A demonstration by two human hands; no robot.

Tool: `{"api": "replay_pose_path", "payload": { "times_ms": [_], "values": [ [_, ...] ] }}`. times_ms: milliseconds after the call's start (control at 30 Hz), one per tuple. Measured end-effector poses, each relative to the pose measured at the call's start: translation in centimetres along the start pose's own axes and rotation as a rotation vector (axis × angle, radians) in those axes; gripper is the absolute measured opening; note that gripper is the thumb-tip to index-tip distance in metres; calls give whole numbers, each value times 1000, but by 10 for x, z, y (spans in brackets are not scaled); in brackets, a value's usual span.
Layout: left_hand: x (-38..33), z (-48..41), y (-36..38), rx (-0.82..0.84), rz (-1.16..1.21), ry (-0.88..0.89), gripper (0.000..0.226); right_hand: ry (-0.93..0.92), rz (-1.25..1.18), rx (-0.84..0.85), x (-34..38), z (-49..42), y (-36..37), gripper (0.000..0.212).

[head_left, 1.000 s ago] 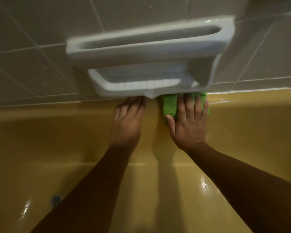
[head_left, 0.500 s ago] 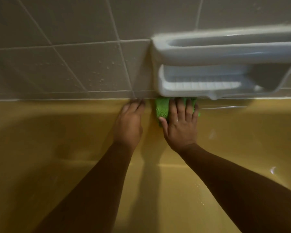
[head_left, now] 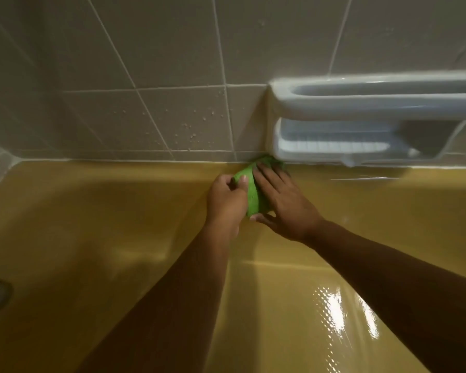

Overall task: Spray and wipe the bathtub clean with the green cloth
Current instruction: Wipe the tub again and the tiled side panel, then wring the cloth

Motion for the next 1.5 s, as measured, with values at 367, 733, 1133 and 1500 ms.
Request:
{"api": "replay_pose_path", "payload": {
  "times_ms": [367,733,1133,1500],
  "values": [
    [-55,88,22,379,552,-60,45,32,-408,-173,18,77,-69,80],
    [-108,121,82,-115,-67,432,50,288,50,-150,-59,102,-142,84],
    [-117,64,125,-21,-1350,766,76,307,277,-93,-82,123,-154,103],
    [-122,61,145,-239,-1340,635,62,353,320,-47,-89,132,-164,108]
  ]
}}
Point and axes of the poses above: each hand's wrist, its own z-axis away from the middle knuckle, its own y-axis out of the palm, x = y × z, the point moved 2 cm from there along -z, towards the middle knuckle, and after that the axes turned 12 degrees about -z, right-handed, at the moved point
